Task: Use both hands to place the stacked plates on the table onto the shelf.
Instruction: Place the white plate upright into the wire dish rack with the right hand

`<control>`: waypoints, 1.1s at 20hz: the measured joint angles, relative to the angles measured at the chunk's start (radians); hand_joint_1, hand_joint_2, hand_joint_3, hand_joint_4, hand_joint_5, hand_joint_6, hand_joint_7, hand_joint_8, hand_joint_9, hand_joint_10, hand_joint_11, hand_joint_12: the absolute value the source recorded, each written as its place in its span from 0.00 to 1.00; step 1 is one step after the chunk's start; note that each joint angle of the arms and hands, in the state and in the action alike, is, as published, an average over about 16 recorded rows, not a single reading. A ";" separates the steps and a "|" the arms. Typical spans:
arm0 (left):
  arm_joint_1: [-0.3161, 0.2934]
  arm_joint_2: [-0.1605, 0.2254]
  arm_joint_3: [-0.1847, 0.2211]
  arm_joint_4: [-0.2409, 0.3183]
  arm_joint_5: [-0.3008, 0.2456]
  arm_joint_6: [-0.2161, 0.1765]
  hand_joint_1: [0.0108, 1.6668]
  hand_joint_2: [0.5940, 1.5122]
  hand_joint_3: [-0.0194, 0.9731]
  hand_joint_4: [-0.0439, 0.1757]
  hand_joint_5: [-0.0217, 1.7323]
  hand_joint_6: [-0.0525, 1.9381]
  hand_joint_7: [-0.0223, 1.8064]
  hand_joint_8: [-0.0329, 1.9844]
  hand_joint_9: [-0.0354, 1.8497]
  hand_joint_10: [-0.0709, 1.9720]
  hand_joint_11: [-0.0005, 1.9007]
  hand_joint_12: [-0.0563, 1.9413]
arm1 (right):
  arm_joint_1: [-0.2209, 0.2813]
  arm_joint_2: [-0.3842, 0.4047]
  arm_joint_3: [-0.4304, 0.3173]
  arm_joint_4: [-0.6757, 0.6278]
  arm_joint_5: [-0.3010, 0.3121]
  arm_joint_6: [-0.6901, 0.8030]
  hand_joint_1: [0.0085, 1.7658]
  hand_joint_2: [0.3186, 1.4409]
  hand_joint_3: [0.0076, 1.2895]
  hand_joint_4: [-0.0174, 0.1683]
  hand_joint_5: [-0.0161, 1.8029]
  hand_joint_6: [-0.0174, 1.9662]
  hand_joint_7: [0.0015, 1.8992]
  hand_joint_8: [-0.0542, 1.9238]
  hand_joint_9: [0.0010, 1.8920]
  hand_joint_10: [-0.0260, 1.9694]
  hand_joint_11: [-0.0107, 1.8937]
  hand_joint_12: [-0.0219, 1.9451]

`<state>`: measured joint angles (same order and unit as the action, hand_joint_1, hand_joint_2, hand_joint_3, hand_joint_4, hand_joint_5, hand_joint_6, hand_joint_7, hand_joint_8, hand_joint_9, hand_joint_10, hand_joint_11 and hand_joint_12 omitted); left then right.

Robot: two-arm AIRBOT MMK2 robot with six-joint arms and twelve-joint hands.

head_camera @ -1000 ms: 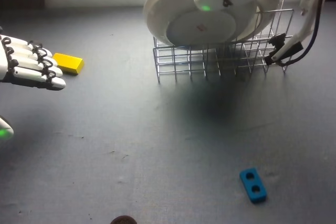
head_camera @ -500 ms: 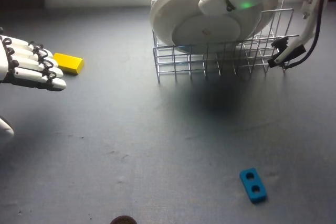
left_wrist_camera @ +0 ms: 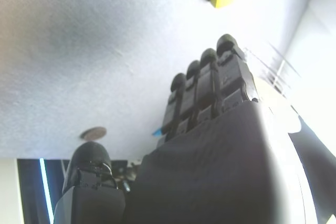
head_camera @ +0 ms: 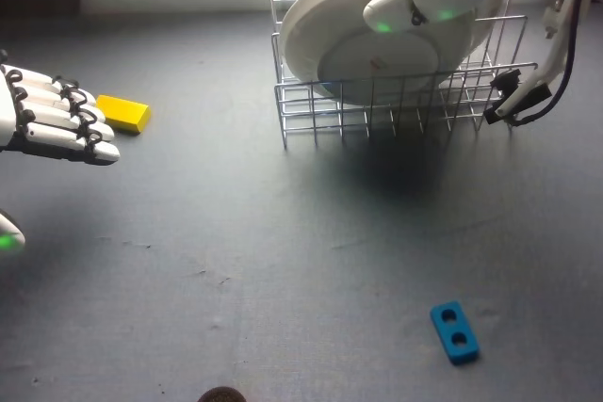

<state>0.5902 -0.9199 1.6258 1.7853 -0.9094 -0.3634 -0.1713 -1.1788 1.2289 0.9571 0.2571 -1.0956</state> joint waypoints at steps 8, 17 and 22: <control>0.000 0.000 -0.001 0.002 0.000 0.000 0.00 0.57 0.04 0.22 0.02 0.04 0.02 0.02 0.03 0.04 0.01 0.03 | -0.016 -0.011 0.013 -0.001 0.001 0.000 0.71 0.60 0.01 0.15 0.57 0.41 0.61 0.40 0.69 0.02 0.43 0.55; 0.000 0.000 -0.002 0.003 0.001 0.001 0.00 0.56 0.04 0.22 0.02 0.04 0.02 0.02 0.03 0.04 0.01 0.03 | -0.023 -0.016 0.018 -0.013 0.000 0.001 0.71 0.60 0.01 0.15 0.56 0.43 0.60 0.41 0.68 0.02 0.43 0.55; 0.000 0.000 -0.004 0.003 0.001 0.002 0.00 0.57 0.04 0.22 0.02 0.04 0.02 0.02 0.03 0.04 0.01 0.03 | -0.025 -0.017 0.018 -0.021 0.000 0.002 0.70 0.62 0.01 0.13 0.54 0.47 0.58 0.37 0.66 0.02 0.41 0.57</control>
<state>0.5900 -0.9199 1.6220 1.7885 -0.9087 -0.3612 -0.1965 -1.1959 1.2472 0.9363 0.2567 -1.0935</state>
